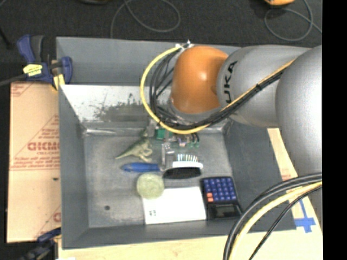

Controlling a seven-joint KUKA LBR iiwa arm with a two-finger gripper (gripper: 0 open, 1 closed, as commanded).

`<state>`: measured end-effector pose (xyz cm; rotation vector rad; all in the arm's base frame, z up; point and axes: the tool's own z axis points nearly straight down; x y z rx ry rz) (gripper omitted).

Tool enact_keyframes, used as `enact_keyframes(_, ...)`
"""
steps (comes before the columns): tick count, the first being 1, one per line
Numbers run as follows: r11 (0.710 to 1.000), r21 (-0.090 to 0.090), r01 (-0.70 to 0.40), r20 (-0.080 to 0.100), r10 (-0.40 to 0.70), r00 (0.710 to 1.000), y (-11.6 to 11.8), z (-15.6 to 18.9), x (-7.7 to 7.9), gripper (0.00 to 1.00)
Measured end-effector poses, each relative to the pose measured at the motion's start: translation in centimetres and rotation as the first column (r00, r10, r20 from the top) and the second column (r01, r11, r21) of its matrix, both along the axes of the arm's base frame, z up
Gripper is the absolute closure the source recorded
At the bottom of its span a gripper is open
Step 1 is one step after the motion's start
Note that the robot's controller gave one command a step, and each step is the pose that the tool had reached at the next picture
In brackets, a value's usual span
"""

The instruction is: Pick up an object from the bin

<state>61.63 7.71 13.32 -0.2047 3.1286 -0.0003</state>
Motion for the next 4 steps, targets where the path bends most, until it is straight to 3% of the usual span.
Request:
enact_keyframes(1, 0.999, -0.001, -0.037, -0.004, 0.037, 0.999, -7.2, -0.4, -1.5, 0.00)
enact_keyframes(2, 0.992, -0.002, -0.123, -0.004, 0.123, 0.992, -5.3, -2.0, -2.9, 0.00)
enact_keyframes(3, 0.988, -0.001, -0.152, -0.002, 0.152, 0.988, -5.6, -6.2, -2.6, 0.00)
enact_keyframes(4, 0.974, 0.000, -0.225, -0.005, 0.225, 0.974, -5.6, -6.3, -3.7, 1.00)
